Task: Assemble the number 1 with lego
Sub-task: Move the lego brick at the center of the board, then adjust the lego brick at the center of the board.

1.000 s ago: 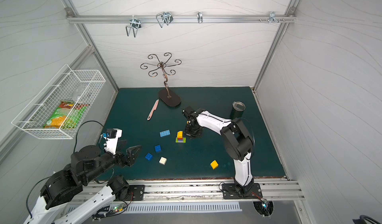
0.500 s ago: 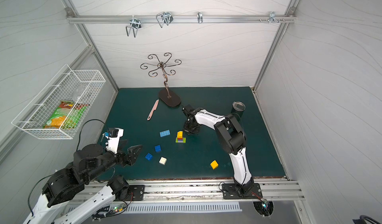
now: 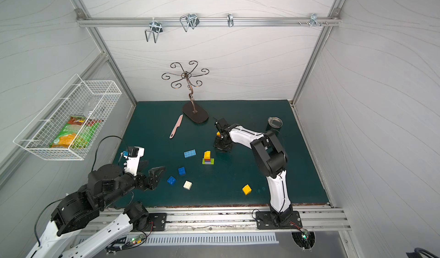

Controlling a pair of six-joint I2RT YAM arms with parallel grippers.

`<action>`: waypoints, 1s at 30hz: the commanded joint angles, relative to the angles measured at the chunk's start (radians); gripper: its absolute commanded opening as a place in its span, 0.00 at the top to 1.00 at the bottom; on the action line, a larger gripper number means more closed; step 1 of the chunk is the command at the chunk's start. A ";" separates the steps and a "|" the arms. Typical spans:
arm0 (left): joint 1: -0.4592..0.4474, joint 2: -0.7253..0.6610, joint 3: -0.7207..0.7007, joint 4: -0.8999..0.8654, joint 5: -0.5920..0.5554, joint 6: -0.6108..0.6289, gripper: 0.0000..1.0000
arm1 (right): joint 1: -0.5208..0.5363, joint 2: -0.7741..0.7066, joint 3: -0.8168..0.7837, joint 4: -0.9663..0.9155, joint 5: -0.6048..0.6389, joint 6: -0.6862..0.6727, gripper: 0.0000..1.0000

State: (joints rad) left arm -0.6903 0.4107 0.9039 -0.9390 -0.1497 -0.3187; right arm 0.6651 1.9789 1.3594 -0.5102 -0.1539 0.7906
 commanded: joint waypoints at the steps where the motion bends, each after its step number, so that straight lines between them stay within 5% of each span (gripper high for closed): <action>1: -0.005 0.010 0.012 0.020 -0.003 -0.002 0.01 | 0.023 -0.189 -0.111 0.090 0.000 -0.112 0.56; 6: -0.005 0.019 0.012 0.020 -0.002 -0.002 0.01 | 0.037 -0.474 -0.361 0.239 0.035 -0.211 0.30; 11: -0.005 0.017 0.013 0.019 -0.016 -0.005 0.01 | 0.077 -0.645 -0.560 0.442 0.100 -0.360 0.25; 13: -0.005 0.019 0.013 0.016 -0.020 -0.008 0.01 | 0.077 -0.679 -0.646 0.567 0.039 -0.416 0.24; 16: -0.005 0.017 0.015 0.012 -0.034 -0.012 0.01 | 0.078 -0.683 -0.734 0.729 -0.054 -0.489 0.22; 30: -0.006 0.035 0.019 0.000 -0.074 -0.027 0.01 | 0.099 -0.447 -0.643 0.768 -0.209 -0.715 0.24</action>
State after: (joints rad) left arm -0.6903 0.4358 0.9039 -0.9470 -0.2062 -0.3374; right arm 0.7589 1.4994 0.6769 0.2211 -0.3172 0.1398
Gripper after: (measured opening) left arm 0.994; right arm 0.765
